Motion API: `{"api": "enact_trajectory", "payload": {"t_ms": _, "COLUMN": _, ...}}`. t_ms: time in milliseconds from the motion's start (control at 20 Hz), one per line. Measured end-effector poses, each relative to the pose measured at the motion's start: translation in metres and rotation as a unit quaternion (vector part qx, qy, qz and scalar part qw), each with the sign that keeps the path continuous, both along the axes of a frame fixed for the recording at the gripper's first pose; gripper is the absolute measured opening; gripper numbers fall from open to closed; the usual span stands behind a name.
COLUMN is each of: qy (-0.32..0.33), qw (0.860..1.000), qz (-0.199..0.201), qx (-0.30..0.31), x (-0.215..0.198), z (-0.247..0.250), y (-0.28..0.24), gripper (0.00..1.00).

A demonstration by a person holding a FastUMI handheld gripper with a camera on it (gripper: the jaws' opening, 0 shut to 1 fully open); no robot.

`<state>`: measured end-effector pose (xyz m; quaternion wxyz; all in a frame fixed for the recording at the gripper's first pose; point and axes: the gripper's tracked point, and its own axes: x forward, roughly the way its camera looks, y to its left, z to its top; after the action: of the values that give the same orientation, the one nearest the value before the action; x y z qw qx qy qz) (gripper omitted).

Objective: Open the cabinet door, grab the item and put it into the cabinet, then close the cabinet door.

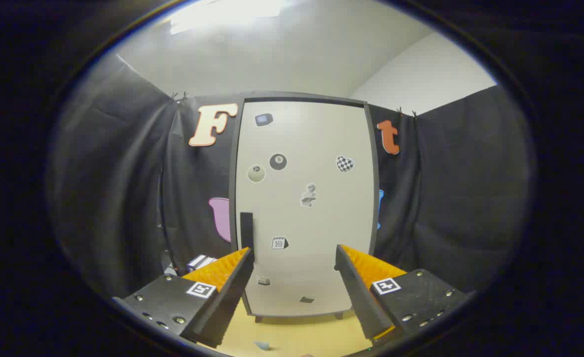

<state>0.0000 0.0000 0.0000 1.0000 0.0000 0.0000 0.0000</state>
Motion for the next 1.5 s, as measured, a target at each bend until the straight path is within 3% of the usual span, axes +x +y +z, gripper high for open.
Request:
{"api": "enact_trajectory", "payload": {"t_ms": 1100, "qy": 0.017, "qw": 1.0, "qz": -0.006, "qx": -0.018, "x": 0.002, "z": -0.01, "y": 0.006, "gripper": 0.99}}
{"api": "enact_trajectory", "payload": {"t_ms": 1500, "qy": 0.032, "qw": 0.999, "qz": 0.022, "qx": -0.011, "x": 0.044, "z": -0.03, "y": 0.048, "gripper": 0.99}}
